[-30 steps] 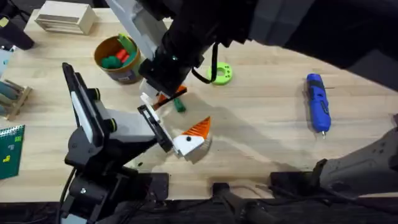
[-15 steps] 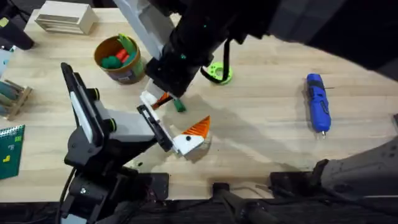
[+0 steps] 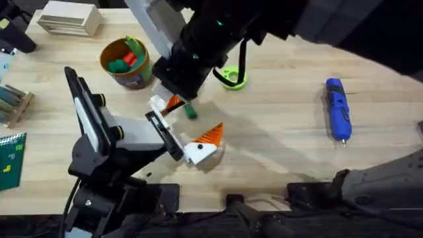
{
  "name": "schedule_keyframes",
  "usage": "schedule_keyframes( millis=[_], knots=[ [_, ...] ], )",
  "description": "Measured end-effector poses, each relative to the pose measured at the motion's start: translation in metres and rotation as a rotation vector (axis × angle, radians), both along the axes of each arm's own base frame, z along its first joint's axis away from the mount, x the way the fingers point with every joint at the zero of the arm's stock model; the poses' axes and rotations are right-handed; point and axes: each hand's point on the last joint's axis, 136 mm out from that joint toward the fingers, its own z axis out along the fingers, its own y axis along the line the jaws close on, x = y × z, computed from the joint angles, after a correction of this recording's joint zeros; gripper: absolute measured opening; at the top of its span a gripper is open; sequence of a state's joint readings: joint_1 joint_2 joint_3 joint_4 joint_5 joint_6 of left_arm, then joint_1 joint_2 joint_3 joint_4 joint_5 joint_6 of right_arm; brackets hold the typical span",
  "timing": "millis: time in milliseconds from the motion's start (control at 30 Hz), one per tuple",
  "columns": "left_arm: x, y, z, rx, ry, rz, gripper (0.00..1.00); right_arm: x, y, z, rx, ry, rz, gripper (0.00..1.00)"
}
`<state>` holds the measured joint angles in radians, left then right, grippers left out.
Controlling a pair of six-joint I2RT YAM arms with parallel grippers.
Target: Pick up the gripper from the table and insert it into the empty holder that is missing its gripper. Then pick up a screw, insert it into the mounting hole, and use the screwdriver to tighten it. Finally, clean up the table by picking up the vegetable and placing it into the bucket.
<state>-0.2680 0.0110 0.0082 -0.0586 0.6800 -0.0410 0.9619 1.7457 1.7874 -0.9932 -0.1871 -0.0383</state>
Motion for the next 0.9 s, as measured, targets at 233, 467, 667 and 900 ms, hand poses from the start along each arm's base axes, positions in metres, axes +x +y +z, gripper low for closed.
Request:
schedule_keyframes(
  millis=[233,467,667,900],
  knots=[
    [0.0,0.0,0.0,0.0,0.0,0.0,0.987,0.004,0.004,0.003,0.02,-0.015,-0.01,0.007],
    [0.0,0.0,0.0,0.0,0.0,0.001,0.987,0.013,0.0,0.002,0.003,-0.027,-0.091,0.006],
    [0.0,0.0,0.0,0.0,0.0,0.003,0.987,0.021,-0.015,-0.006,-0.025,0.027,-0.172,0.006],
    [0.0,0.0,0.0,0.0,0.0,0.003,0.987,0.02,-0.026,0.002,0.002,0.035,-0.203,0.006]
  ],
)
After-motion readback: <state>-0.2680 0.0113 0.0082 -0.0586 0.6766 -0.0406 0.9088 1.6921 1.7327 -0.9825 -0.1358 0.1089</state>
